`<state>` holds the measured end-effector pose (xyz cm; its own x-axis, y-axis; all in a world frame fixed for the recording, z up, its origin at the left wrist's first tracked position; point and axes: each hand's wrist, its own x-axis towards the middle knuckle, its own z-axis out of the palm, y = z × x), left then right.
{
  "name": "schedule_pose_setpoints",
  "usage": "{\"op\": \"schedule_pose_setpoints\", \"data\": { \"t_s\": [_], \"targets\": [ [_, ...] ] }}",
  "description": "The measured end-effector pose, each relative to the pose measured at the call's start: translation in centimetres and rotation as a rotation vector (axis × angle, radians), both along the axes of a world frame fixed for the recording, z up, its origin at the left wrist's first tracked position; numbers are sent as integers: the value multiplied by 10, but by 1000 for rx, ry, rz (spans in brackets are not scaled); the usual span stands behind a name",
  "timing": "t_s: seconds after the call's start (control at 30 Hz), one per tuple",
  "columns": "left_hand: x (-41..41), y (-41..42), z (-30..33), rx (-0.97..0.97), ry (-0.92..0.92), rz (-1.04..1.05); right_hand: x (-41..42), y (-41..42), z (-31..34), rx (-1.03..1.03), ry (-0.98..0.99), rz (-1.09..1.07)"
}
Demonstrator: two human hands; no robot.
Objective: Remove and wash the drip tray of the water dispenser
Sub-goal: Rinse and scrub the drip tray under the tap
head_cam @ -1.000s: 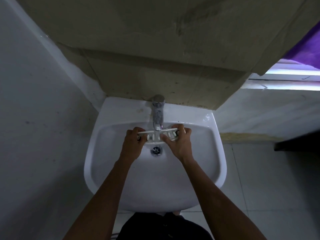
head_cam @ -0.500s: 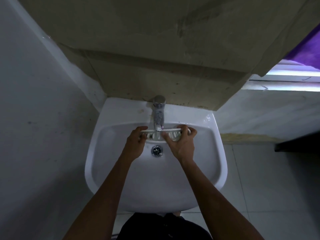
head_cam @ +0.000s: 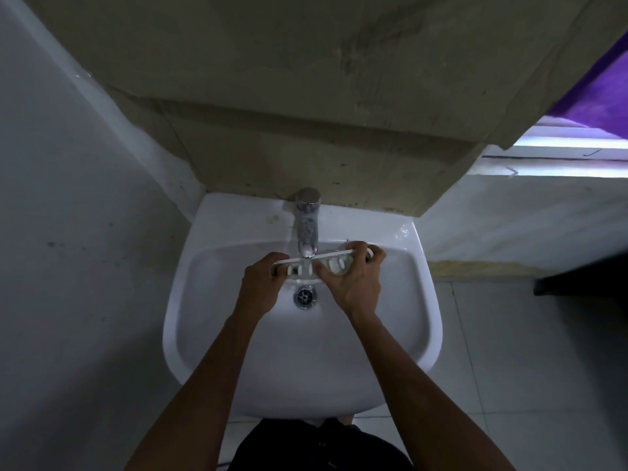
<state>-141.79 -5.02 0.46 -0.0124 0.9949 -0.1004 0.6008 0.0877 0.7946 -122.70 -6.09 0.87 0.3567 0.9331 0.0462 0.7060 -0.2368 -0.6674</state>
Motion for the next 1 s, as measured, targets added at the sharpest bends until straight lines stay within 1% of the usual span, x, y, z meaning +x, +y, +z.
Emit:
{"op": "schedule_pose_setpoints", "data": {
  "t_s": [0.07, 0.17, 0.2, 0.4, 0.53, 0.67, 0.83, 0.9, 1.0],
  "targets": [
    [-4, 2, -1, -36, -21, -39, 2, -1, -2, 2, 13, -5],
    [-13, 5, -6, -157, -199, -82, 7, -3, -6, -29, 48, -4],
    [-14, 5, -8, -169, -231, -75, 9, -4, -7, -38, 56, 0],
    [-11, 6, -17, -175, -220, 41, 9, -6, -11, -45, 73, 17],
    [-11, 5, -17, -166, -224, 34, 15, -10, -14, -57, 129, 14],
    [-10, 0, -18, -170, -307, 26, 21, -9, -18, -35, 206, 23],
    [-12, -3, -19, -197, -355, 111, 28, -5, -25, 1, 281, 83],
    [-13, -5, -18, -228, -358, 139, 29, -5, -27, -34, 360, 46],
    [-15, -7, -18, -263, -321, 146, 32, -6, -29, -89, 567, -57]
  ]
}}
